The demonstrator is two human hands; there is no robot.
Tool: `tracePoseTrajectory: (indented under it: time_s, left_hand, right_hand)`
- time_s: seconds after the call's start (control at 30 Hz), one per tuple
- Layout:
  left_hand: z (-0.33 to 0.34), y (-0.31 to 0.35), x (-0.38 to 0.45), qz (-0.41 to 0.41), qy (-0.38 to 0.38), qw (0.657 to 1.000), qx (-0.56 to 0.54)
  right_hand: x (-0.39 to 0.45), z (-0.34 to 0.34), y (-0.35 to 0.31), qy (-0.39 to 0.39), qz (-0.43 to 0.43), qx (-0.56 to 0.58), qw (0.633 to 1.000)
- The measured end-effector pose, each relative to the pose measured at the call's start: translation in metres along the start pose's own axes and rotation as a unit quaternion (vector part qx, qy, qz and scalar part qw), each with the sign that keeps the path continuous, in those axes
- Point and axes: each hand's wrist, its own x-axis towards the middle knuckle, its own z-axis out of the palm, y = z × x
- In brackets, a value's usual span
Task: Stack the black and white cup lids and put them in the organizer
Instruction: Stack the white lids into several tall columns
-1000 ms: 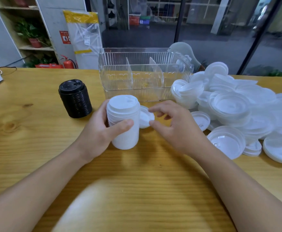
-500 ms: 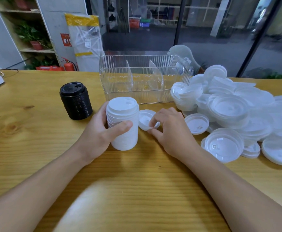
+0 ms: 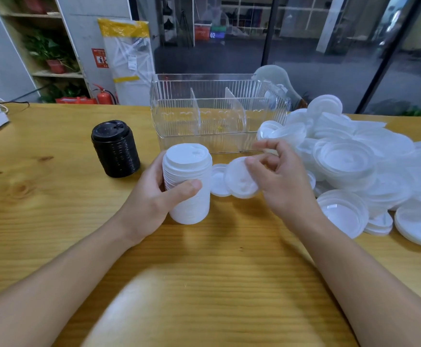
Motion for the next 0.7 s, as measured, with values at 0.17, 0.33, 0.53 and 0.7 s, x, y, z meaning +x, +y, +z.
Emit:
tracePoseTrajectory:
  time_s: [0.17,0.33,0.53,0.7]
  left_hand:
    - [0.002,0.0,0.0,0.002,-0.007,1.0,-0.006]
    - [0.002,0.0,-0.001,0.003,-0.006,1.0,-0.006]
    - [0.002,0.001,-0.002,0.004,-0.011,1.0,-0.012]
    - [0.003,0.001,-0.002,0.004,-0.011,1.0,-0.016]
  right_hand:
    - [-0.004,0.01,0.012,-0.071,-0.04,-0.122,0.989]
    - [-0.007,0.009,0.011,-0.134,-0.098,-0.19,0.968]
    - [-0.012,-0.009,-0.006,-0.162,-0.033,-0.294,0.941]
    - [-0.017,-0.01,-0.011,-0.198,-0.005,-0.302,0.932]
